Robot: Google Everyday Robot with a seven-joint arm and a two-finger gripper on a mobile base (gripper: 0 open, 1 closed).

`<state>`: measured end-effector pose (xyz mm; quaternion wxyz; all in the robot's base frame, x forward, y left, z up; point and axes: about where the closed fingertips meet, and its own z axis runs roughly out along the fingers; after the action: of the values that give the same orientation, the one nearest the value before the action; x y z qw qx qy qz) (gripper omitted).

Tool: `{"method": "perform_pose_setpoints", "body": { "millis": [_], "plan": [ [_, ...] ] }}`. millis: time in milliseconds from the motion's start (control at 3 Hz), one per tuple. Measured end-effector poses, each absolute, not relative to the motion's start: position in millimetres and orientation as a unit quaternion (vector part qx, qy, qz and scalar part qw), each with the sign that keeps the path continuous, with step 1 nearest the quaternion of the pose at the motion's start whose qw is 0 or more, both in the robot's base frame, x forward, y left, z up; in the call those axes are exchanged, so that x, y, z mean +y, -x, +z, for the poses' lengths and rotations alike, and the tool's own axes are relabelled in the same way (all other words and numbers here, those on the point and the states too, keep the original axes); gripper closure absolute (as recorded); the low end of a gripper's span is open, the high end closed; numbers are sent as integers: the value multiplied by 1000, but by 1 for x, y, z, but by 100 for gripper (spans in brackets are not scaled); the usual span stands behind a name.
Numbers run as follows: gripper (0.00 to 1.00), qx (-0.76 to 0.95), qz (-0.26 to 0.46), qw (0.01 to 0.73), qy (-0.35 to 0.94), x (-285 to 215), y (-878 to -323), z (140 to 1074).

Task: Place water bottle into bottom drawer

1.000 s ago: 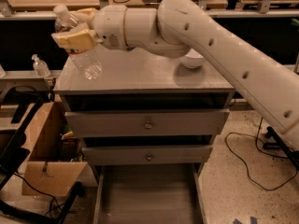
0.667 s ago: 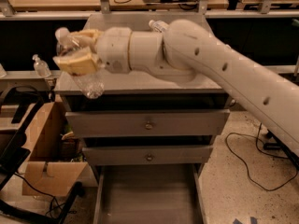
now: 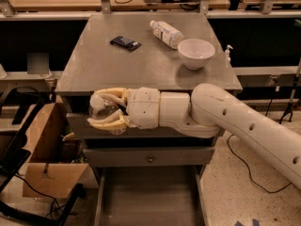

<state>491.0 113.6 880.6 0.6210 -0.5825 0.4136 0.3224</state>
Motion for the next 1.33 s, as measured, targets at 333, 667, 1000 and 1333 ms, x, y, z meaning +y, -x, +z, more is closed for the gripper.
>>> {"method": "perform_pose_setpoints", "body": {
  "millis": [333,667,1000,1333],
  "plan": [
    [100,414,322,621,583,114,-491,881],
    [100,414,343,631,560,105,-491,836],
    [100,418,369,638,531,91,-483,765],
    [100,428,392,634,510,63,-472,667]
  ]
}}
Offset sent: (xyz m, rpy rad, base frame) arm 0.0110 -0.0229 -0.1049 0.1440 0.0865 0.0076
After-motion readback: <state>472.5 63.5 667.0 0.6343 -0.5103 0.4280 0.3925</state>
